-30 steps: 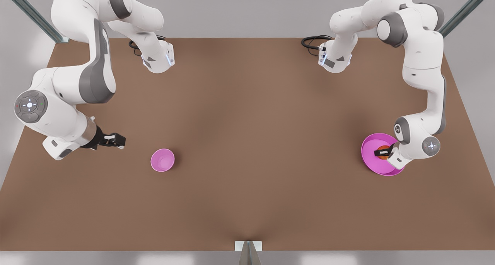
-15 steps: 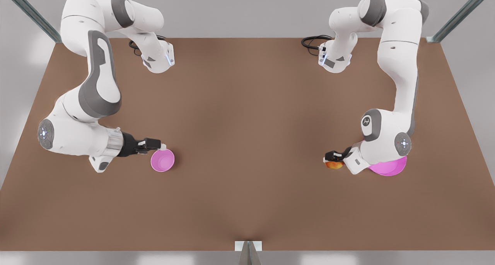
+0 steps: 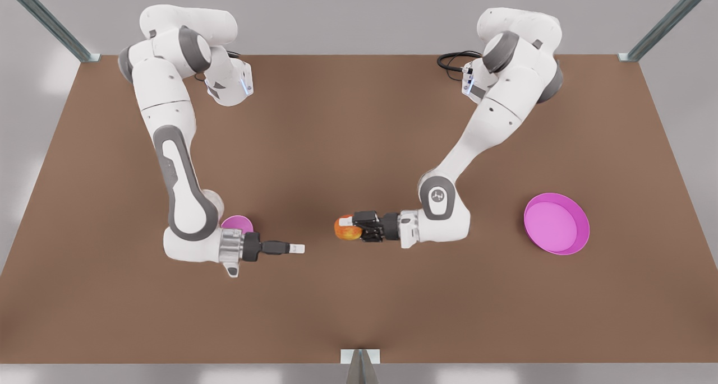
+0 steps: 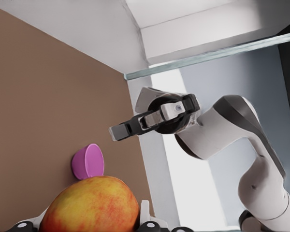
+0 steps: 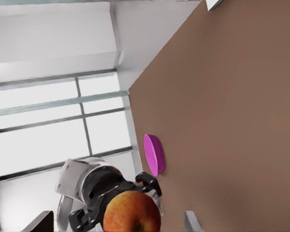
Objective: Use the left arm to pick up the apple from the plate, transfer it to the gripper of the right arm, and then use the right arm to place it into the bowl
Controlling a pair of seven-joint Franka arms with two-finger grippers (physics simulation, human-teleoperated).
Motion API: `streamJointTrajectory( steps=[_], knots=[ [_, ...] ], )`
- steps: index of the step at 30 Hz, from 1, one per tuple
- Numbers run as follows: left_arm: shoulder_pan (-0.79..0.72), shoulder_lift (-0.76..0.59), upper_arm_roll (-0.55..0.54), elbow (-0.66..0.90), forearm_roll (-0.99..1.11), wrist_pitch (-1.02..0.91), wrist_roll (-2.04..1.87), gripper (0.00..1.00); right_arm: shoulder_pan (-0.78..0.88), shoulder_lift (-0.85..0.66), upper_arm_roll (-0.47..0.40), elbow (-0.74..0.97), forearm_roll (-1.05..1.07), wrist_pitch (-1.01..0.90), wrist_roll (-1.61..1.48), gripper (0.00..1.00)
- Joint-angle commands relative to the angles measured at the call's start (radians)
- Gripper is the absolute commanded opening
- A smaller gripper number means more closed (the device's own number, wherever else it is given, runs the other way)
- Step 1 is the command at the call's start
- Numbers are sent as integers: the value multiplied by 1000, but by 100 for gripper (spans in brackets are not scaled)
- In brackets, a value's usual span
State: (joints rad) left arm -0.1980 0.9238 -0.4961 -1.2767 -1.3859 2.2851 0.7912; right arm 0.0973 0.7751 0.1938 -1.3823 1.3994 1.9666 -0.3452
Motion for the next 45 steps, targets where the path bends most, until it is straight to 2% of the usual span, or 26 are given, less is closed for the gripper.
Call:
streamJointTrajectory(
  steps=[1,7,8,9,14,15,16,45],
  knots=[
    [0,33,-25,33,-133,16,1207,64,-4,0,22,-38,125,57,-771,100],
    [-1,58,-39,62,-134,16,1353,61,-8,-10,26,-112,191,40,-896,100],
    [-6,69,-39,63,-134,16,1384,61,-83,-25,114,-175,199,43,-919,100],
    [-12,75,-39,65,-134,17,1399,61,-111,-25,139,-202,199,41,-936,100],
    [-26,101,-41,80,-163,17,1405,61,-103,-23,174,-228,259,61,-980,100],
    [-28,101,-41,82,-163,17,1405,61,-110,-22,223,-225,265,133,-979,100],
    [-28,101,-41,82,-163,17,1405,61,-107,-22,231,-224,296,155,-980,100],
    [-29,107,-41,85,-163,17,1405,61,-30,-16,233,-187,360,241,-948,100]
  ],
)
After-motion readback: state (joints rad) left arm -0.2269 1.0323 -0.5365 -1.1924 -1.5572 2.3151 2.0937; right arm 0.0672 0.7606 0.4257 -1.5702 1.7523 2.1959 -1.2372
